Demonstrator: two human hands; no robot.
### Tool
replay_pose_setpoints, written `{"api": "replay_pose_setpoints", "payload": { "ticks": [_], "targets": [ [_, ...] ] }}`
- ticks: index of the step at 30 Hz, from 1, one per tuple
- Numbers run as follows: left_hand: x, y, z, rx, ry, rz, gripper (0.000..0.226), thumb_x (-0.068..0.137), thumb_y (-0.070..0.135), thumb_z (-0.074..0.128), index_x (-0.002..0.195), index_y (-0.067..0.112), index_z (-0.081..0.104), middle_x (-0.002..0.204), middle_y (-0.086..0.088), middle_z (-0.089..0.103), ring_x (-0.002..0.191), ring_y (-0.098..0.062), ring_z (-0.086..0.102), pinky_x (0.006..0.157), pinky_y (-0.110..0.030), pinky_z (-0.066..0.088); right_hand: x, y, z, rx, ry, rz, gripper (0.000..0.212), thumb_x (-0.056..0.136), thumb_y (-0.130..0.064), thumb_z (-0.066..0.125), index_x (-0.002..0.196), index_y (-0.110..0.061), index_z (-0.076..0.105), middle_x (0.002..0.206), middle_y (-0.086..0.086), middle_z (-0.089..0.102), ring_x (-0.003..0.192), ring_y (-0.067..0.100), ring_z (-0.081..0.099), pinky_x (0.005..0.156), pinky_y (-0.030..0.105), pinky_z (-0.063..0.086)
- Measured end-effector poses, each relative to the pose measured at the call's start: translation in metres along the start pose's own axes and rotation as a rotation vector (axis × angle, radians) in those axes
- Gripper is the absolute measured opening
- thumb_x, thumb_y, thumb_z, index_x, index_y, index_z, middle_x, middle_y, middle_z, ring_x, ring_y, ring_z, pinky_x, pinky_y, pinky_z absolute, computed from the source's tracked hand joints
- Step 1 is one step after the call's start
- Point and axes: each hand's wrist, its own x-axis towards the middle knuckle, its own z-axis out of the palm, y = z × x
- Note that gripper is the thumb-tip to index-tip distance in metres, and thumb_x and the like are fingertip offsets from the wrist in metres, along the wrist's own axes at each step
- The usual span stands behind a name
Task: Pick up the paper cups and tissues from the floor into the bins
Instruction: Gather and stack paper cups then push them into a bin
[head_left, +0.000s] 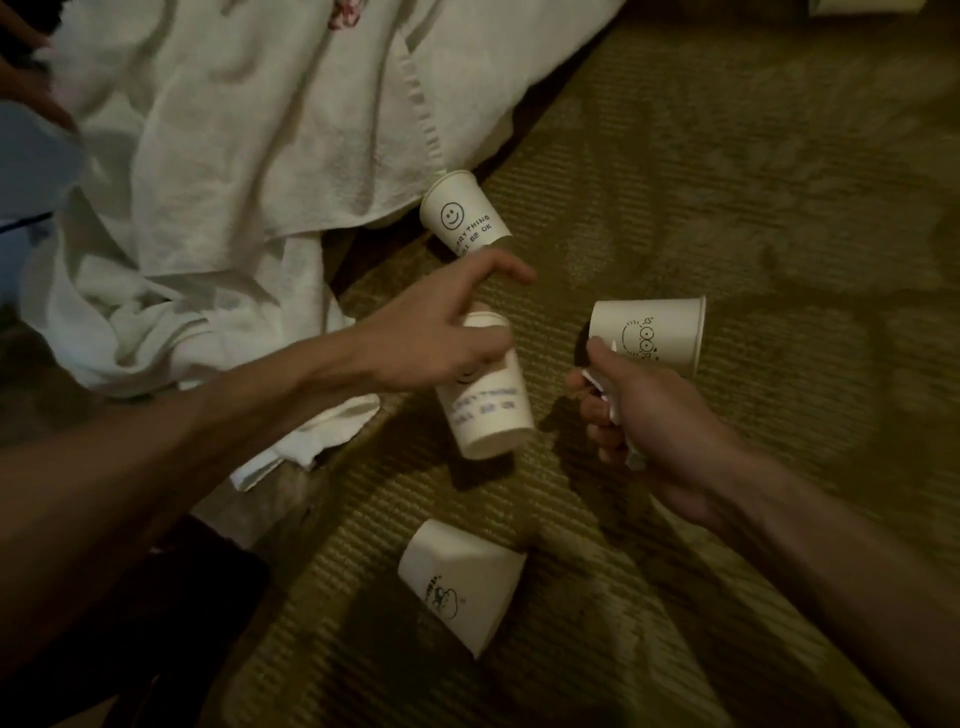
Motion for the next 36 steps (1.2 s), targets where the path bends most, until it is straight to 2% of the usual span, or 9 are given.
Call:
{"api": "replay_pose_setpoints", "payload": {
  "ticks": [4,7,14,17,21,25,29,32,36],
  "targets": [
    [0.011,0.026,0.030,-0.212,-0.038,0.092,0.063,0.075,0.006,0.066,0.128,0.030,0.043,0.067,0.001,0.064,0.064,-0.016,0.064,0.057,-0.026,0.055,-0.003,-0.005,-0.005,-0.007,-0.024,-0.077,0.068,0.081,-0.076,0.049,0.108,-0.017,0.068,0.099,0.011,0.074,0.087,0.033,0.072,0.071,0.037,0.044],
    [0.018,0.034,0.035,-0.305,0.039,0.117,0.062,0.078,-0.001,0.070,0.125,0.030,0.044,0.064,0.005,0.060,0.064,-0.013,0.063,0.059,-0.025,0.053,-0.007,-0.009,-0.010,0.042,-0.108,-0.140,0.087,0.060,-0.082,0.059,0.114,-0.015,0.069,0.113,0.019,0.070,0.114,0.045,0.061,0.083,0.046,0.040],
    [0.026,0.044,0.031,-0.572,0.186,-0.019,0.044,0.065,0.016,0.055,0.107,0.025,0.058,0.082,-0.005,0.058,0.066,-0.008,0.057,0.058,-0.025,0.048,-0.003,-0.015,-0.021,0.137,-0.207,-0.124,0.072,0.054,-0.054,0.078,0.110,-0.011,0.068,0.102,0.009,0.076,0.095,0.024,0.073,0.082,0.040,0.057],
    [0.037,0.037,0.030,-0.658,0.440,-0.130,0.017,0.084,0.022,0.057,0.100,0.017,0.060,0.080,-0.003,0.059,0.063,-0.009,0.057,0.058,-0.025,0.046,-0.001,-0.013,-0.018,0.126,-0.207,-0.121,0.070,0.060,-0.049,0.080,0.117,-0.012,0.064,0.103,0.009,0.076,0.097,0.025,0.073,0.086,0.044,0.056],
    [0.063,0.006,0.025,-0.576,0.708,-0.482,0.048,0.089,0.045,0.063,0.122,0.010,0.056,0.104,-0.007,0.067,0.075,-0.016,0.059,0.057,-0.025,0.046,0.000,-0.016,-0.020,0.114,-0.144,-0.178,0.059,0.064,-0.052,0.077,0.110,-0.015,0.069,0.101,0.007,0.076,0.094,0.023,0.074,0.083,0.041,0.055],
    [0.086,-0.007,0.013,-0.665,0.701,-0.596,0.083,0.084,0.051,0.071,0.145,0.008,0.035,0.116,-0.006,0.062,0.072,-0.011,0.056,0.043,-0.021,0.043,-0.001,-0.012,-0.030,0.100,-0.105,-0.170,0.060,0.064,-0.054,0.077,0.109,-0.015,0.071,0.101,0.008,0.076,0.095,0.025,0.073,0.092,0.048,0.054],
    [0.109,-0.014,0.013,-0.644,0.760,-0.598,0.097,0.079,0.054,0.075,0.149,0.008,0.027,0.139,-0.008,0.050,0.101,-0.018,0.053,0.071,-0.032,0.047,-0.009,-0.006,-0.041,0.041,-0.091,-0.167,0.055,0.070,-0.056,0.077,0.109,-0.017,0.071,0.102,0.006,0.076,0.096,0.025,0.073,0.094,0.052,0.053],
    [0.119,-0.015,0.019,-0.557,0.784,-0.581,0.086,0.077,0.050,0.078,0.141,0.010,0.036,0.130,-0.008,0.057,0.104,-0.020,0.062,0.077,-0.033,0.052,-0.013,-0.004,-0.051,0.021,-0.067,-0.149,0.056,0.070,-0.056,0.076,0.110,-0.016,0.070,0.100,0.007,0.076,0.094,0.025,0.073,0.091,0.049,0.055],
    [0.098,-0.010,0.051,-0.408,0.606,-0.542,0.062,0.072,0.048,0.081,0.117,0.012,0.059,0.103,-0.004,0.069,0.079,-0.015,0.069,0.053,-0.024,0.051,-0.015,-0.004,-0.057,0.059,-0.071,-0.165,0.060,0.069,-0.057,0.072,0.111,-0.014,0.070,0.099,0.008,0.076,0.092,0.024,0.074,0.079,0.038,0.054]
  ]
}}
